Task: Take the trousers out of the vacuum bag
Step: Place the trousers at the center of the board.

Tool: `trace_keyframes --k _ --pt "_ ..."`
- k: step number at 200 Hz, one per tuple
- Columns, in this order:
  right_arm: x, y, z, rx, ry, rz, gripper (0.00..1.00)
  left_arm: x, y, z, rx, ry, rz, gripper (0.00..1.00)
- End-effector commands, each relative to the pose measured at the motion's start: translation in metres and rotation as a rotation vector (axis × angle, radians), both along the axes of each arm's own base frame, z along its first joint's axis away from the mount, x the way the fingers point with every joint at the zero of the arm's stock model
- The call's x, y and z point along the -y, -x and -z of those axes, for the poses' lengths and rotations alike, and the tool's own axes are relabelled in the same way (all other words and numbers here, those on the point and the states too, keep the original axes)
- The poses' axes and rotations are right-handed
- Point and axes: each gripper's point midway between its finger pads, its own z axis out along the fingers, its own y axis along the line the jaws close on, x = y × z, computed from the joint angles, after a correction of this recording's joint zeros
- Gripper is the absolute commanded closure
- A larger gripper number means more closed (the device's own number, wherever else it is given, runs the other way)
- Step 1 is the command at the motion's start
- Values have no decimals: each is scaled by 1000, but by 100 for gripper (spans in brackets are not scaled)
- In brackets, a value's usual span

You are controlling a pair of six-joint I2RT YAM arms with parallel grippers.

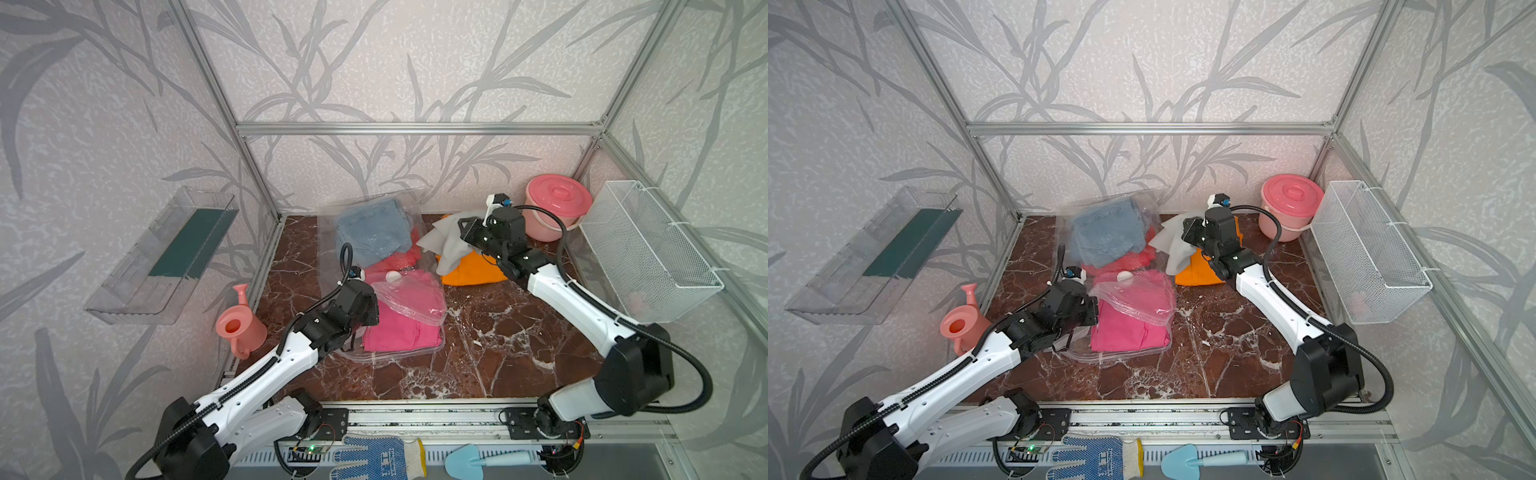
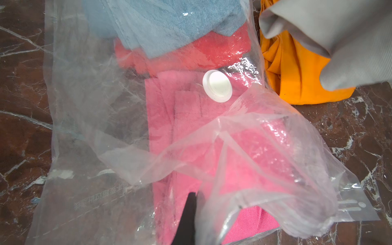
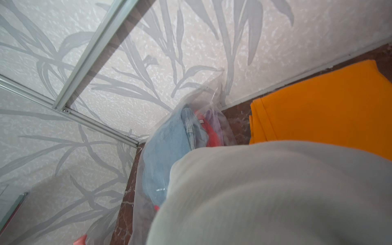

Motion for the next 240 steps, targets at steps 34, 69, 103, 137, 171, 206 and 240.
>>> trace_keyframes --k 34,69,103,137,171,206,240 --pt "7 -75 3 68 -5 -88 100 -9 -5 -15 28 -7 -54 100" --pt "21 -96 38 12 -15 -83 100 -13 -5 -16 24 -19 -67 100" --pt "18 -109 26 42 -8 -89 100 -12 -6 -18 25 -23 -68 100" --pt "9 -125 9 64 -20 -128 100 -11 -9 -19 21 -27 -66 100" --pt "10 -122 18 32 -15 -130 99 -9 -9 -18 21 -21 -65 100" --pt "29 -102 84 -66 27 -107 98 -10 -8 -17 22 -17 -61 100" --pt "58 -72 145 -179 -7 -38 96 -10 -7 -18 23 -17 -59 100"
